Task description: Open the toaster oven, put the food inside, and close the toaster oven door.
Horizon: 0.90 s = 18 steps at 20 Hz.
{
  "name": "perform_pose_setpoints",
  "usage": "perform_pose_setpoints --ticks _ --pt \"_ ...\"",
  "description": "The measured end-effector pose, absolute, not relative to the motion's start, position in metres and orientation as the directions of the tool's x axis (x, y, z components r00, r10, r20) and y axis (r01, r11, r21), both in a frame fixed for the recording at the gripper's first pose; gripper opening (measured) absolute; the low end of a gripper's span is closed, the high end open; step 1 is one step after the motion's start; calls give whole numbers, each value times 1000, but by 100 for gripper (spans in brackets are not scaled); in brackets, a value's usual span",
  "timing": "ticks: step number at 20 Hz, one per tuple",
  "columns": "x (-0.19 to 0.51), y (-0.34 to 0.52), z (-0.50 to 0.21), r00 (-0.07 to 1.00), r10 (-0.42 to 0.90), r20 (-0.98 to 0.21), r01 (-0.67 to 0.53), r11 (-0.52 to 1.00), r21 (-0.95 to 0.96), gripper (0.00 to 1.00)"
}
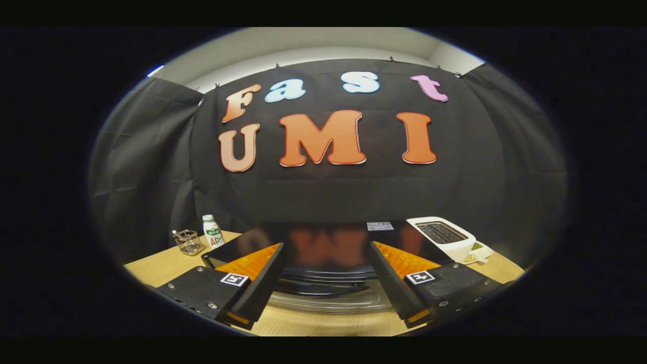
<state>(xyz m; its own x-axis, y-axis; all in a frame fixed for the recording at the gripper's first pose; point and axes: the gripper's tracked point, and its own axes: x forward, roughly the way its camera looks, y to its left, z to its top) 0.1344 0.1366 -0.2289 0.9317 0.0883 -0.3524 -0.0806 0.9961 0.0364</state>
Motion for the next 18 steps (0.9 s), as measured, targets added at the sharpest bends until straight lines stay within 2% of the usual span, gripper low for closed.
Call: perform_pose_setpoints --ticks 6,12,18 --pt "125 156 -250 913 103 -394 -125 992 -32 97" --pt "114 156 -246 931 131 -340 -131 991 23 97" --pt "85 157 -244 924 183 -337 -177 983 48 86"
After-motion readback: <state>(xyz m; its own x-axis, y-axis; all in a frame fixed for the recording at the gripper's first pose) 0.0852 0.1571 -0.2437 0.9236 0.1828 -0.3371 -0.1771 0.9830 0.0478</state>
